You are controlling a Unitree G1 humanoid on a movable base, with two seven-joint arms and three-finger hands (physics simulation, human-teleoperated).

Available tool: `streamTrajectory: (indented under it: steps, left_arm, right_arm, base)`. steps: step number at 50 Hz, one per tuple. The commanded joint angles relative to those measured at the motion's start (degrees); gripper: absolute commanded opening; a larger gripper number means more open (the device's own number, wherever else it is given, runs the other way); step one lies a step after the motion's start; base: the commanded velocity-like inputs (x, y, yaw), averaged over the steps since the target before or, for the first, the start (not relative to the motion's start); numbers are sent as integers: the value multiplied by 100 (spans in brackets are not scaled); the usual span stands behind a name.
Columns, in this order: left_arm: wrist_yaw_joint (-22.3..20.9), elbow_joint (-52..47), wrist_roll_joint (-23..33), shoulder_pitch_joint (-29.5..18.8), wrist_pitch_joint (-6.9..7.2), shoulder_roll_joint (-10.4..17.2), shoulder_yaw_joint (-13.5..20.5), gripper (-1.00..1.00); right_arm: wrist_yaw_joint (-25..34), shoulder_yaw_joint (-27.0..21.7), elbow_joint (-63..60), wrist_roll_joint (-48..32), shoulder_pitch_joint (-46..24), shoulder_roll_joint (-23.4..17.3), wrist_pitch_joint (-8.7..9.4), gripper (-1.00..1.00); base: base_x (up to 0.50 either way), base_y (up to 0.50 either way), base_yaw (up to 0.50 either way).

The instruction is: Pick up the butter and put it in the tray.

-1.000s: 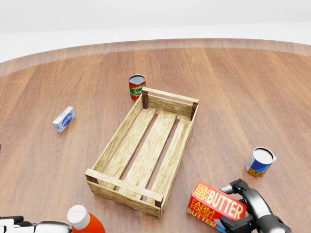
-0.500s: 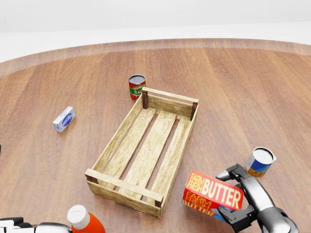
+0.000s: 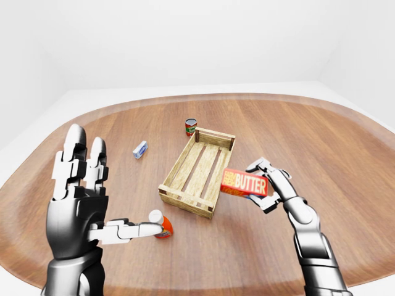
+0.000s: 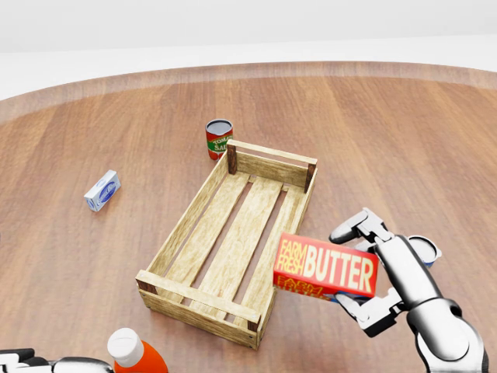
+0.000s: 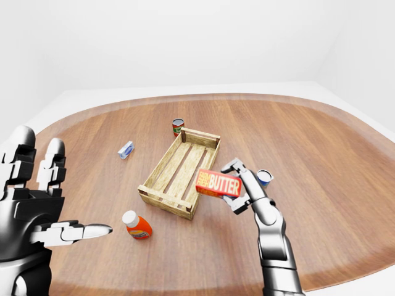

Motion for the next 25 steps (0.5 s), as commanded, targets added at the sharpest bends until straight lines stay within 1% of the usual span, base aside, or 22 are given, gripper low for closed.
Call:
streamTrajectory:
  steps: [1, 8, 12, 16, 20, 25]
  left_arm:
    - [-9, -18, -22, -11, 0, -2, 35, 100]
    - [-28, -54, -64, -25, 0, -6, 95, 100]
    - [-38, -36, -37, -15, 0, -12, 70, 100]
    - [-35, -56, -45, -18, 0, -8, 76, 100]
    - [-32, -40, -37, -22, 0, -10, 69, 100]
    - [-28, -42, -79, -59, 0, 8, 129, 100]
  right_arm:
    - [-54, 98, -652, 109, -456, 73, 0, -100]
    - [-138, 228, -495, 149, -659, 131, 0, -100]
    - [-392, 327, -99, 78, -857, 150, 0, -100]
    - [-455, 451, 153, 130, -1063, 236, 0, -100]
    - [-548, 585, 454, 140, -1366, 326, 0, -100]
    - [-719, 684, 1192, 236, -1991, 421, 0, -100]
  base:
    - [0, 0, 0]
    - [0, 0, 0]
    - [0, 0, 0]
    - [0, 0, 0]
    - [0, 0, 0]
    - [0, 0, 0]
